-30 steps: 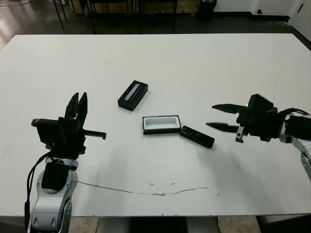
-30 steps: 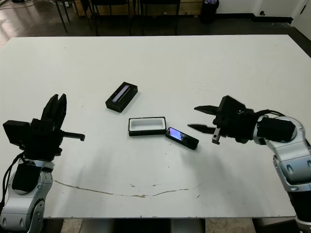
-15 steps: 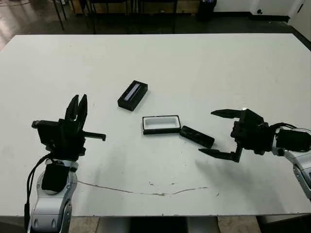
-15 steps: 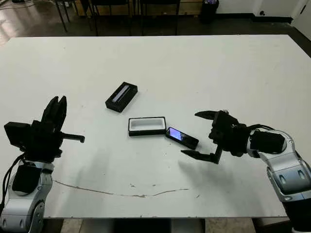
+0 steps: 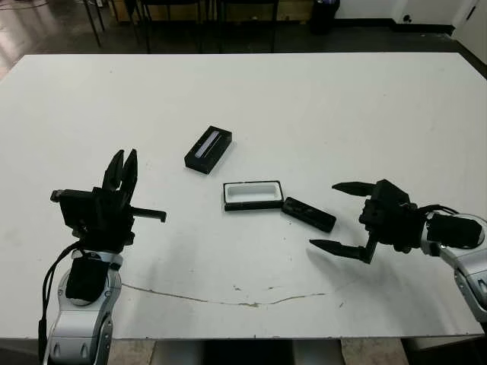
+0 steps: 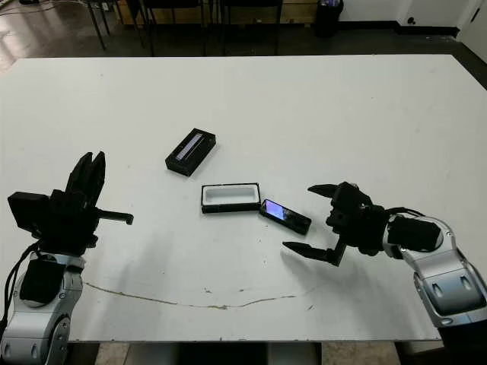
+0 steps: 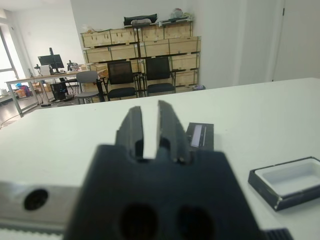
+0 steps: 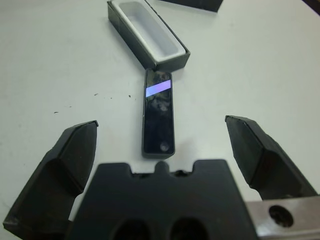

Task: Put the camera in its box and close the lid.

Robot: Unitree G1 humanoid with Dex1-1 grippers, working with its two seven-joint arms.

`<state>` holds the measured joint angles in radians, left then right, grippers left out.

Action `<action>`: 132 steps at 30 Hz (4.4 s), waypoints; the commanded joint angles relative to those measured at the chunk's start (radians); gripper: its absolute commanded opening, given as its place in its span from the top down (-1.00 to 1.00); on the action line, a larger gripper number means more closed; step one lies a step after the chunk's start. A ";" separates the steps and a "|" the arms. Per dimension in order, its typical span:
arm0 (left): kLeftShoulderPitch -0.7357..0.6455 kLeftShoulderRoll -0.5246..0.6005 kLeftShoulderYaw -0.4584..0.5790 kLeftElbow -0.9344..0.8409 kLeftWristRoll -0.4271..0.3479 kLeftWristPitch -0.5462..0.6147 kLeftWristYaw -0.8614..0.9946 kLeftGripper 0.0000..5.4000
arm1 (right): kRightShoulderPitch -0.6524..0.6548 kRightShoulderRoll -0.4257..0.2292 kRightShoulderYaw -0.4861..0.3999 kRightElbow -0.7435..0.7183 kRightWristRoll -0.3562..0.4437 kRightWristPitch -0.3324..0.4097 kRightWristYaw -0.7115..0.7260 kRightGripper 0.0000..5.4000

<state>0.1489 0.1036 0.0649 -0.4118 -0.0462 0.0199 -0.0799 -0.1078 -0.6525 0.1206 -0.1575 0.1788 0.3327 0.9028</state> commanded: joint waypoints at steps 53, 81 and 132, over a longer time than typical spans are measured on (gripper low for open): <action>0.032 0.019 0.003 0.009 0.021 0.004 -0.017 1.00 | 0.052 0.170 0.050 0.333 0.007 -0.218 -0.056 -0.21; 0.028 0.032 0.022 0.003 0.010 0.008 -0.041 1.00 | 0.042 0.150 0.095 0.375 0.006 -0.224 0.003 -0.21; 0.039 0.030 0.034 0.007 0.012 0.002 -0.050 1.00 | 0.047 0.175 0.082 0.373 0.036 -0.235 -0.044 0.88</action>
<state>0.1777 0.1201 0.0961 -0.4176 -0.0333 0.0108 -0.1246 -0.1070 -0.4733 0.1542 0.1576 0.2684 0.0594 0.8370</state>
